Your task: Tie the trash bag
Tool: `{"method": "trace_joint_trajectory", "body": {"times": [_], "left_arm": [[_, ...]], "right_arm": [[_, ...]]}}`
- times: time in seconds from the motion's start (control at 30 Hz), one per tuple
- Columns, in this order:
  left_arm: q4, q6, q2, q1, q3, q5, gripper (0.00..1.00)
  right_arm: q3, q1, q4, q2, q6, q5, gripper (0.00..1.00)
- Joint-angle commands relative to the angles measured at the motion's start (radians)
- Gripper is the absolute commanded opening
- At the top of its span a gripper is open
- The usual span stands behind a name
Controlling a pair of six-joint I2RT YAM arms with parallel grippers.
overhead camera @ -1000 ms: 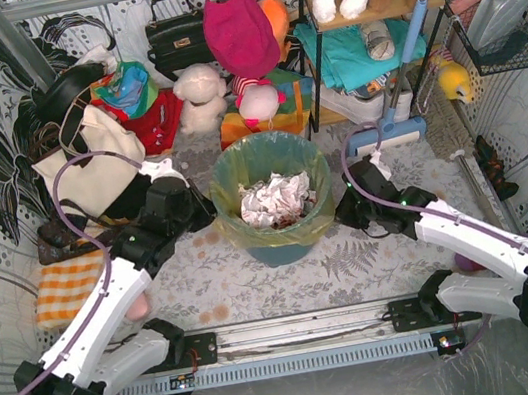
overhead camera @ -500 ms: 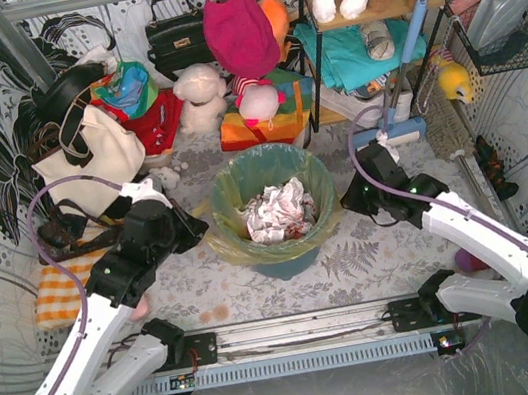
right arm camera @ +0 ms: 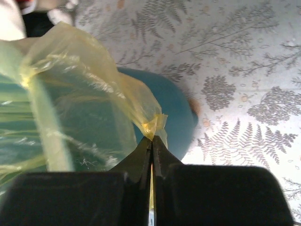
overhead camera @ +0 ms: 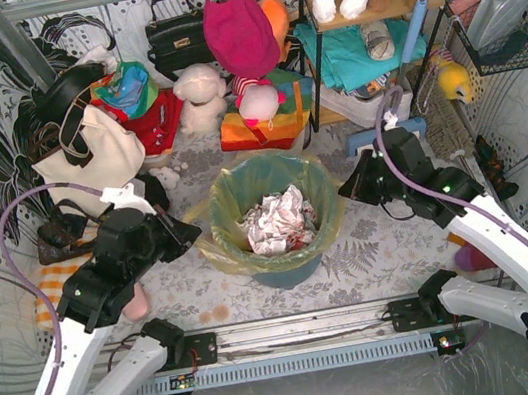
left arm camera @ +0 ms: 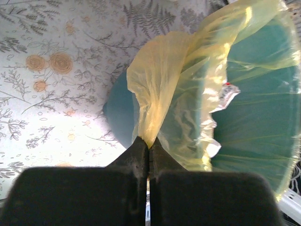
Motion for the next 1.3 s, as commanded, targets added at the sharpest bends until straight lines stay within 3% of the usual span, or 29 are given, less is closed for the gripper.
{"method": "trace_joint_trajectory", "body": {"times": [0.0, 0.57, 0.97, 1.13, 1.17, 1.27], "left_arm": [[-0.044, 0.017, 0.005, -0.003, 0.083, 0.034, 0.0], [-0.013, 0.015, 0.068, -0.003, 0.238, 0.169, 0.0], [0.091, 0.065, 0.202, -0.002, 0.313, 0.241, 0.0], [0.045, 0.082, 0.212, -0.002, 0.281, 0.211, 0.0], [0.032, 0.088, 0.209, -0.002, 0.274, 0.197, 0.0], [-0.009, 0.101, 0.205, -0.003, 0.249, 0.163, 0.0]], "right_arm": [[0.08, -0.006, -0.048, -0.045, -0.052, -0.09, 0.0], [0.26, -0.006, -0.108, -0.061, -0.091, -0.189, 0.0], [0.304, -0.006, 0.038, 0.004, -0.072, -0.275, 0.0], [0.337, -0.005, -0.204, 0.026, -0.083, -0.038, 0.0], [0.331, -0.005, -0.25, 0.025, -0.085, 0.011, 0.03], [0.251, -0.005, -0.276, -0.02, -0.079, 0.08, 0.27]]}}
